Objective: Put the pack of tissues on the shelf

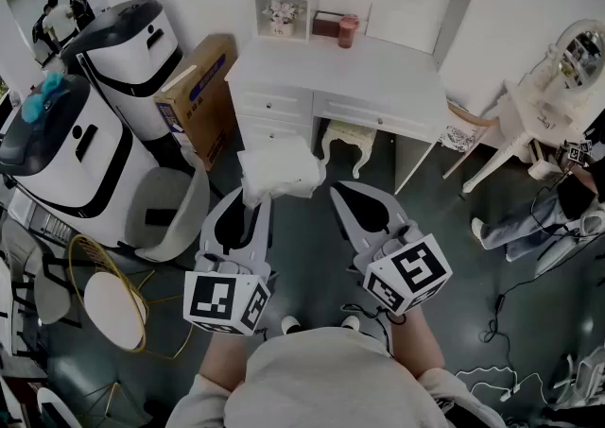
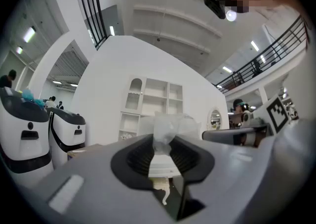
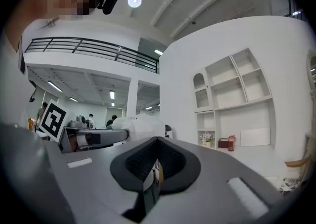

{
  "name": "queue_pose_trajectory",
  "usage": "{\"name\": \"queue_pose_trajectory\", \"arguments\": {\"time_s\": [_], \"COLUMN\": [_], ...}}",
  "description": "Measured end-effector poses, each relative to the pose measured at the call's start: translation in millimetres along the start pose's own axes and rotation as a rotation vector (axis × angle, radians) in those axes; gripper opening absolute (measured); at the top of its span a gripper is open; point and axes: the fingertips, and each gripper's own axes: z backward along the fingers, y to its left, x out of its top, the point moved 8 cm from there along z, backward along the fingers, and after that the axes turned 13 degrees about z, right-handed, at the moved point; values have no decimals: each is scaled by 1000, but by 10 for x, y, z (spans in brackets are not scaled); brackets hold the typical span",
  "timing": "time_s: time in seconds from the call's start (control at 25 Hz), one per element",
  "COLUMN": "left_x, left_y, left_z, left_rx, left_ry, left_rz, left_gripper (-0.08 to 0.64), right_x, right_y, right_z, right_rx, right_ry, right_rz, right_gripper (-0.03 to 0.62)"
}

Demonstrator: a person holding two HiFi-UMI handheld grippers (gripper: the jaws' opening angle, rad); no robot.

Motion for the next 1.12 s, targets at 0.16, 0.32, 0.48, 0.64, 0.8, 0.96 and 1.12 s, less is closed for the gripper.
{"name": "queue_pose_trajectory", "arguments": {"time_s": [0.16,0.32,0.48,0.64,0.8,0.96,1.12], "left_x": [22,64,58,4,12,-17,4], "left_y": [156,302,410,405,585,684,759], "left_z": [52,88,115,62,-4,-144,-396], "left_rx": [-11,-24,-33,-29,-21,-4,21], "left_ry": [-3,-1,1,2,4,4,-4], "left_rz": [1,2,12,24,41,42,38], "left_gripper": [89,89,89,89,89,89,89], "right_x": [0,31,22,-33,-59,-165,-212], "right_y": [129,253,348,307,326,191,-45], "right_z": [-100,-206,-267,-252,-417,-562,-765], "right_rx": [-8,-17,-22,-26,-14,3,50], "right_ry": [3,8,20,37,33,13,-6], "right_rz": [-1,4,9,15,27,-22,-56], "right_gripper": [0,0,0,0,0,0,0]}}
